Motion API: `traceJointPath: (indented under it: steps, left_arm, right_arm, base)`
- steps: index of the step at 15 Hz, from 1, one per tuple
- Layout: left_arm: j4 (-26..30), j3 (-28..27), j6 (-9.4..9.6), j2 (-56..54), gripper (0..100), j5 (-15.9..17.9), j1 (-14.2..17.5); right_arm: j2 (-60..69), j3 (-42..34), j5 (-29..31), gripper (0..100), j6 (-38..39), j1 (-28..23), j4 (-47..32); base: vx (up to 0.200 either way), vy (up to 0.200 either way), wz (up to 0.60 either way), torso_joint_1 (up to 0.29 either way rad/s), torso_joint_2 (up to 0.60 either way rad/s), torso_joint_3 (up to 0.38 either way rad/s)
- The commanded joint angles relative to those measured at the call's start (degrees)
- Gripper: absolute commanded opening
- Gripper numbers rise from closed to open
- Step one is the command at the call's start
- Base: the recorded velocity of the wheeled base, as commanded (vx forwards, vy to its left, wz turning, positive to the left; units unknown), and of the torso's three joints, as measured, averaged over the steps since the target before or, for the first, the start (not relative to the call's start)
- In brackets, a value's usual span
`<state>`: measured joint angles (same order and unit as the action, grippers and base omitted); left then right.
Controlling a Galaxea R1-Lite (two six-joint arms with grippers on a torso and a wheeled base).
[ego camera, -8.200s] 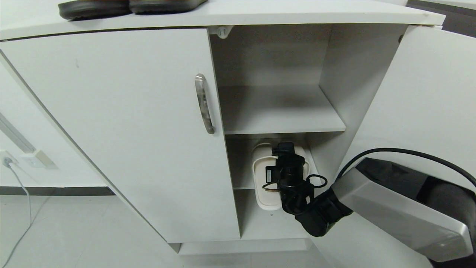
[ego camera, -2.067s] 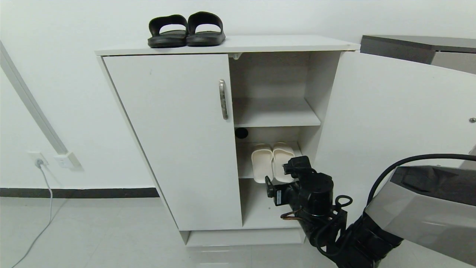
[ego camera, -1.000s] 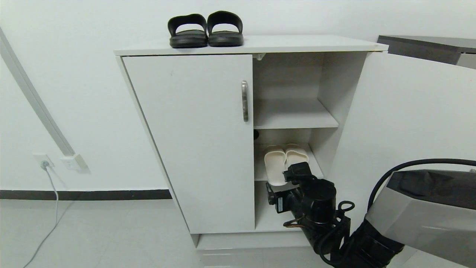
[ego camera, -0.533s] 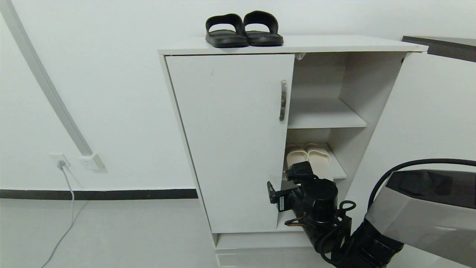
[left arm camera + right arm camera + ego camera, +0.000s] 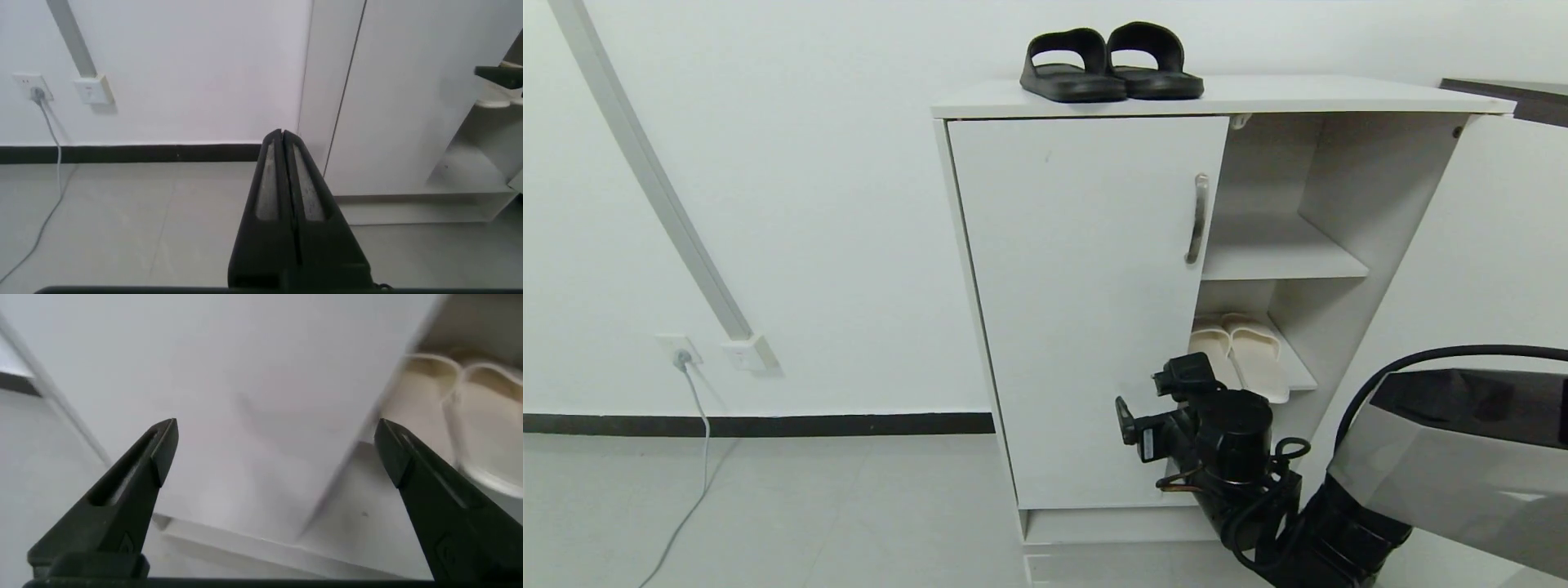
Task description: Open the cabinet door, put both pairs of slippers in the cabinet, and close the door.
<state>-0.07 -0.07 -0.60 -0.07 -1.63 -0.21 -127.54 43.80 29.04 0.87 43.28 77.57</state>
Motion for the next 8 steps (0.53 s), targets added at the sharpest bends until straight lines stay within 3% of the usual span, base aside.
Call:
traceJointPath:
  steps: [1,8]
  left_arm:
    - [0.0,0.0,-0.02,0.1,0,0.0,0.0]
    - [0.1,0.1,-0.02,0.1,0,0.0,0.0]
  right_arm:
    - [-0.2,-0.3,0.0,100,-0.3,0.0,0.0]
    - [-0.6,-1.1,-1.1,100,-1.4,0.1,3.6]
  base:
    - [0.000,0.000,0.00,0.000,0.00,0.000]
    - [0.000,0.000,0.00,0.000,0.00,0.000]
